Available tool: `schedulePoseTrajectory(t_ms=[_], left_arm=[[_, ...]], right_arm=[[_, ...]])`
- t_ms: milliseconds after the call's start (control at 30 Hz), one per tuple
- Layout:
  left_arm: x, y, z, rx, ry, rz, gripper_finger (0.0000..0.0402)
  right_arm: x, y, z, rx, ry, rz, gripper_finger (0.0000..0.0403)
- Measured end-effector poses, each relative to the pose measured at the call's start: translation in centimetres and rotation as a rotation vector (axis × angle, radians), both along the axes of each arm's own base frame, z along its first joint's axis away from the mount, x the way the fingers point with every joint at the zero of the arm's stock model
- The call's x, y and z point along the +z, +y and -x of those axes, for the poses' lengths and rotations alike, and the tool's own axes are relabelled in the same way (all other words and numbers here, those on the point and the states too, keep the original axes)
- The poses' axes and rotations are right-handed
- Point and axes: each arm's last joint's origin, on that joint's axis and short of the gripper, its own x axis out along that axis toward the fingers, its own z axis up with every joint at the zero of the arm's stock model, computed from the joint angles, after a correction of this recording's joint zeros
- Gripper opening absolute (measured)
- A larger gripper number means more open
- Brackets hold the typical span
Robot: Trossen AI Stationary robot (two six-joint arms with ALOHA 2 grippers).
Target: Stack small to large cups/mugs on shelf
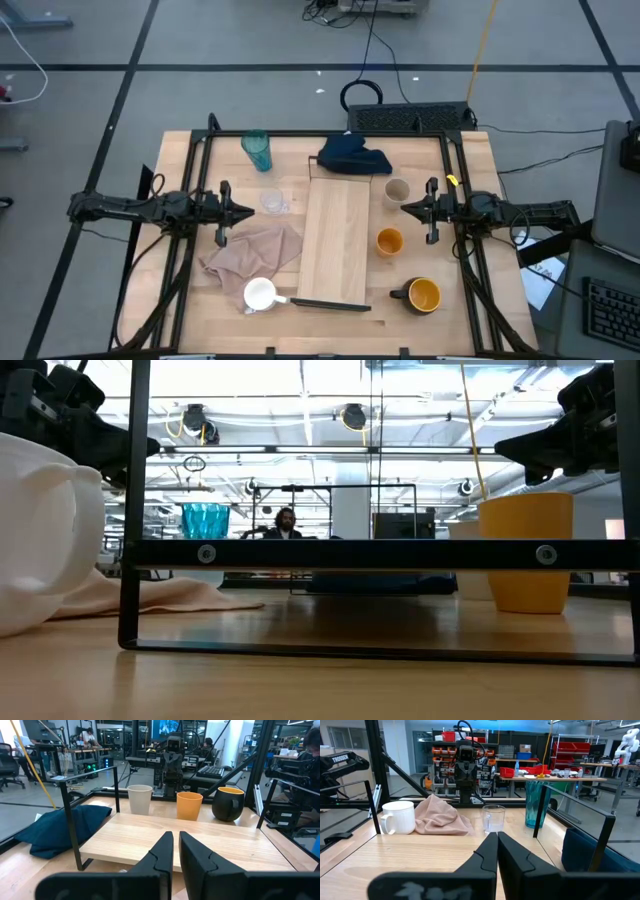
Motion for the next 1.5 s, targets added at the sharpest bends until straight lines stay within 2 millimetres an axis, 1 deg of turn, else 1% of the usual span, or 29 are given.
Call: schedulePoseTrajectory(t_ms=[300,533,600,633,767,833,967,1067,1200,1367,1433,1500], left_arm=[[0.0,0.0,0.0,0.000,0.000,0.000,0.0033],[0.0,0.0,0.0,0.000,0.000,0.000,0.0033],[0.0,0.0,0.0,0.000,0.000,0.000,0.0033],[0.0,0.0,0.0,0.000,0.000,0.000,0.0033],[0.0,0.0,0.0,0.000,0.000,0.000,0.0033],[0.0,0.0,0.0,-0.001,0.000,0.000,0.0033],[0.0,0.0,0.0,0.000,0.000,0.000,0.0033],[0.0,0.0,0.0,0.000,0.000,0.000,0.0033],[0.0,0.0,0.0,0.000,-0.001,-0.004,0.0033],[0.1,0.1,0.0,0.024,-0.008,-0.065,0.0033],[0.5,0.1,0.0,0.032,-0.047,-0.037,0.0033],[1.1,0.1,0.1,0.022,-0.120,0.067,0.0033]], right_arm=[[0.1,0.0,0.0,0.000,-0.005,0.000,0.0000],[0.8,0.0,0.0,-0.002,-0.085,-0.017,0.0000],[1.1,0.0,0.1,0.003,-0.118,-0.069,0.0000],[1.3,0.0,0.1,0.008,-0.143,-0.124,0.0000],[2.3,0.0,0.3,0.056,-0.274,-0.436,0.0000],[2.7,-0.1,0.4,0.052,-0.326,-0.510,0.0000],[2.5,-0.2,0.4,-0.002,-0.324,-0.544,0.0000],[2.6,-0.2,0.4,0.010,-0.336,-0.615,0.0000],[3.1,-0.3,0.6,0.043,-0.400,-0.699,0.0000],[3.9,-0.3,1.0,0.061,-0.495,-0.691,0.0000],[3.9,-0.5,1.0,-0.006,-0.516,-0.686,0.0000],[4.0,-0.6,1.1,-0.045,-0.536,-0.694,0.0000]])
